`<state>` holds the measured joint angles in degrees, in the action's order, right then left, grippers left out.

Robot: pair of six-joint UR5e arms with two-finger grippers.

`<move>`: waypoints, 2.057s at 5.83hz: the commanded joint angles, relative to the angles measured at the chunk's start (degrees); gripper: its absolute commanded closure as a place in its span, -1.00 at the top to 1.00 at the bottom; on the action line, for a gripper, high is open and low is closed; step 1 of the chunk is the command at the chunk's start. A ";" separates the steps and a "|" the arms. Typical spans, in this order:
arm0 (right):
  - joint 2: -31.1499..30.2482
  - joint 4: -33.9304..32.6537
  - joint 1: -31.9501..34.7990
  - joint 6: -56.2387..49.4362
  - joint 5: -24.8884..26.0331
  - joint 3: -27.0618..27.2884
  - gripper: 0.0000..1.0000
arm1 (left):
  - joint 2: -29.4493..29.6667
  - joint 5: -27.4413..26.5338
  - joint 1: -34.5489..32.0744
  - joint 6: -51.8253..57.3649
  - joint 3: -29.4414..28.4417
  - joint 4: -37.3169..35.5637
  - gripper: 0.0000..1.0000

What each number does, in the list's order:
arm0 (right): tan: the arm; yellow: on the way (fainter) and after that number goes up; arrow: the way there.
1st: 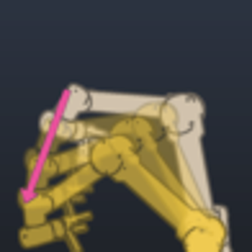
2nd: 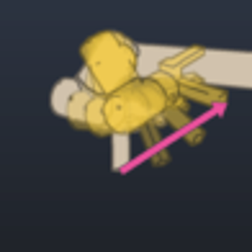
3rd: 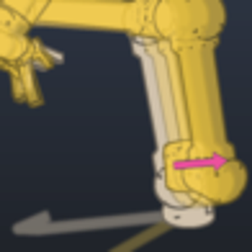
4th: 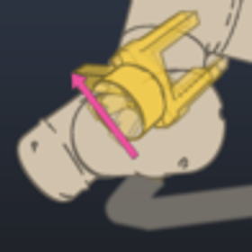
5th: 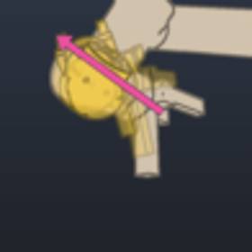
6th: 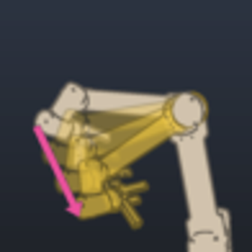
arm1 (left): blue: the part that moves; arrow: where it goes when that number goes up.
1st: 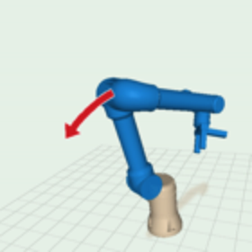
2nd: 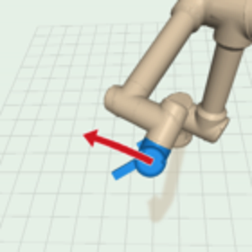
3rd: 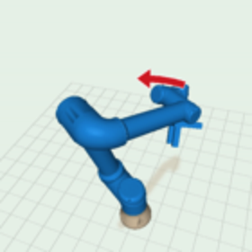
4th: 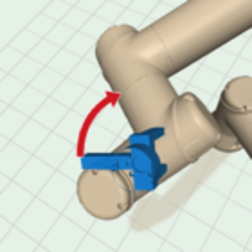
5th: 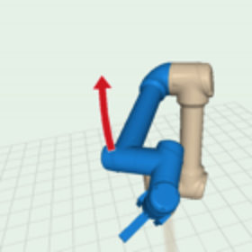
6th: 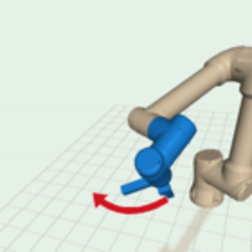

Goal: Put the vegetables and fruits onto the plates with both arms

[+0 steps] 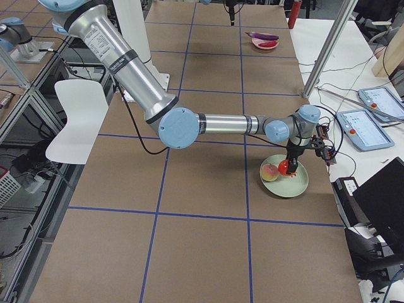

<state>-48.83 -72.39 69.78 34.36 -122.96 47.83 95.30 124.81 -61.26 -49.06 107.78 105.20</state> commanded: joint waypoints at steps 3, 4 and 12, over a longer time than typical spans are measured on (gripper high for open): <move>-0.82 0.41 1.31 -0.26 -0.43 5.38 1.00 | 0.06 0.43 -0.26 0.10 1.45 -0.88 1.00; -5.35 0.06 3.76 -0.78 -3.66 14.22 1.00 | -0.46 0.53 -1.31 1.06 2.51 -0.79 1.00; -52.75 -1.61 16.43 -12.63 -14.85 62.46 1.00 | -23.23 12.39 -26.19 46.78 1.03 -0.35 1.00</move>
<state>-99.04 -74.02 85.03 23.83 -137.77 108.86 72.88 136.78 -86.87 -2.63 108.85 104.71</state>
